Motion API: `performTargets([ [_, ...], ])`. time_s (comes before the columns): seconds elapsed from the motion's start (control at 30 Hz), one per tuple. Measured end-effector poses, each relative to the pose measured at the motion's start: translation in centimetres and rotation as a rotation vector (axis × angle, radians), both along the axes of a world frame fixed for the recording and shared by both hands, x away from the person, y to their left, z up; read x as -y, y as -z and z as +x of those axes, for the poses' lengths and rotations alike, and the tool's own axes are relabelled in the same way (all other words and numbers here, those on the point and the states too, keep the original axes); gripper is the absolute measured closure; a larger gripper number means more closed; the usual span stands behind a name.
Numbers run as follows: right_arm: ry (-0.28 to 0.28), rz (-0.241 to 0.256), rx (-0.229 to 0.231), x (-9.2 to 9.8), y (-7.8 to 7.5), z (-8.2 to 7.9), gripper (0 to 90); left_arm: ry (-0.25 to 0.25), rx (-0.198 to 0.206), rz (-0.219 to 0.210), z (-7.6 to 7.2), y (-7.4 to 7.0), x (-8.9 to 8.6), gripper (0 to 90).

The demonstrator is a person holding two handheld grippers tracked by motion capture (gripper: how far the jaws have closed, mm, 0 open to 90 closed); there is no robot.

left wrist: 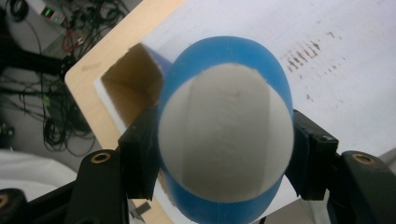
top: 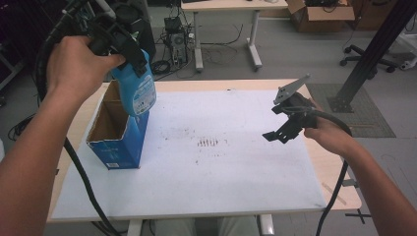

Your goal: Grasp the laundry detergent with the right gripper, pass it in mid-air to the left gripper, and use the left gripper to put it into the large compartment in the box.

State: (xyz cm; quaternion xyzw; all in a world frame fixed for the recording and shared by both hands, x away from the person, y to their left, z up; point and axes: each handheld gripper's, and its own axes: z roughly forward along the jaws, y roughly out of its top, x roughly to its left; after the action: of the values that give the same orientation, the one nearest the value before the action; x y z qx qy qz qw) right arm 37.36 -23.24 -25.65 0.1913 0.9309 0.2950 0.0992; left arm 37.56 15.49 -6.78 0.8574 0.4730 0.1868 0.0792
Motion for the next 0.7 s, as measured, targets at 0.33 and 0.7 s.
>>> performTargets([
  [0.33,-0.026,-0.021,-0.015,0.3,-0.2,0.6,2.8,-0.185,0.019,-0.011,0.5,-1.1,-3.1,37.9],
  [0.7,-0.008,-0.057,0.012,0.2,-1.1,-0.1,2.9,-0.363,0.032,-0.067,0.2,-0.6,-6.1,37.9],
])
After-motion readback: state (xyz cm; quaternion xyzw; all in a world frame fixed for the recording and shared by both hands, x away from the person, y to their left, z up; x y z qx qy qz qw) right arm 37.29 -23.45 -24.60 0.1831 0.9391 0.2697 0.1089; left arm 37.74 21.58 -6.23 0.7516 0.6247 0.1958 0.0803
